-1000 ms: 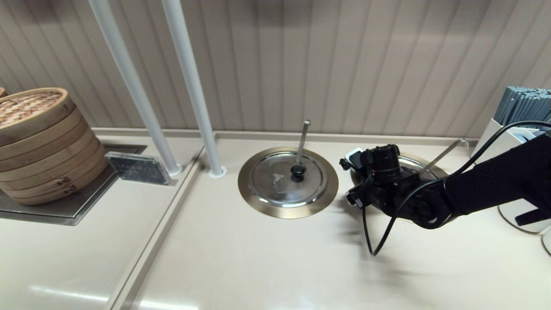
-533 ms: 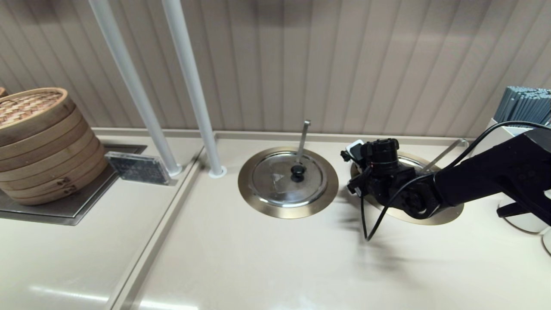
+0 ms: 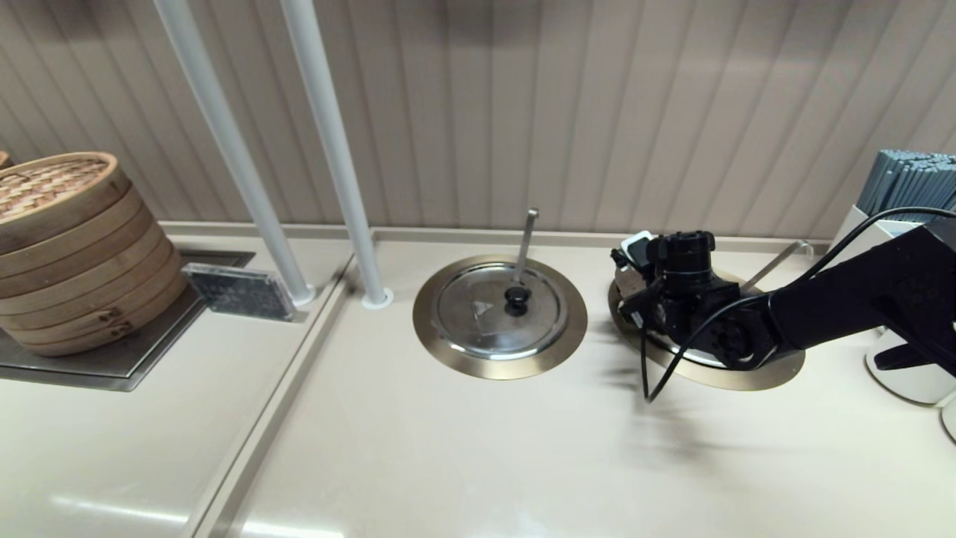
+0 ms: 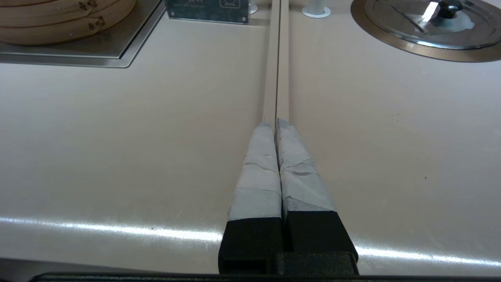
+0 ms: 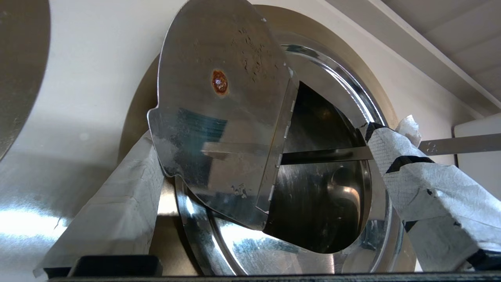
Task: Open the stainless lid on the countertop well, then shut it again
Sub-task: Close the lid
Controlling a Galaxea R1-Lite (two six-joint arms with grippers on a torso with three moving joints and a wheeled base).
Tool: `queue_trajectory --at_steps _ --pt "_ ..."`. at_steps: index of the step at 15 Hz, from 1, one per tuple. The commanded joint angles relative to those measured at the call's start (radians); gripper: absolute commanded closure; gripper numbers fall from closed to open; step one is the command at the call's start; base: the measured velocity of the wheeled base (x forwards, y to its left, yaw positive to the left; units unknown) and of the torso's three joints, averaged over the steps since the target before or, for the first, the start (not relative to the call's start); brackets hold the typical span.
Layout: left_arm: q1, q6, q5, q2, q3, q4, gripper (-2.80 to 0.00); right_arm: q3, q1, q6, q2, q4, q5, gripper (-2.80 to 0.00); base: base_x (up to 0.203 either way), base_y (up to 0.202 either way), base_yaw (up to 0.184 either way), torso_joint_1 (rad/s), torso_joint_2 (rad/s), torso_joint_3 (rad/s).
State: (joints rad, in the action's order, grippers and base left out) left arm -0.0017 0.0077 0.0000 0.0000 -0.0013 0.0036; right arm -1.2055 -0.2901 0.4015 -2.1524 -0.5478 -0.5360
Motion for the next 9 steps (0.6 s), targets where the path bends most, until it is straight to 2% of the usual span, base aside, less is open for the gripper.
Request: queue_trajectory --at_steps 1,9 --pt "0.0 0.0 0.0 0.0 0.001 0.001 0.0 0.001 0.008 0.003 0.016 -0.011 -0.003 -2.8 0.0 0.0 0.0 0.0 0.0 0.0" --pt "0.0 0.0 0.0 0.0 0.0 -0.001 0.0 0.015 0.059 0.024 0.075 -0.07 -0.002 -2.8 0.0 0.0 0.0 0.0 0.0 0.0"
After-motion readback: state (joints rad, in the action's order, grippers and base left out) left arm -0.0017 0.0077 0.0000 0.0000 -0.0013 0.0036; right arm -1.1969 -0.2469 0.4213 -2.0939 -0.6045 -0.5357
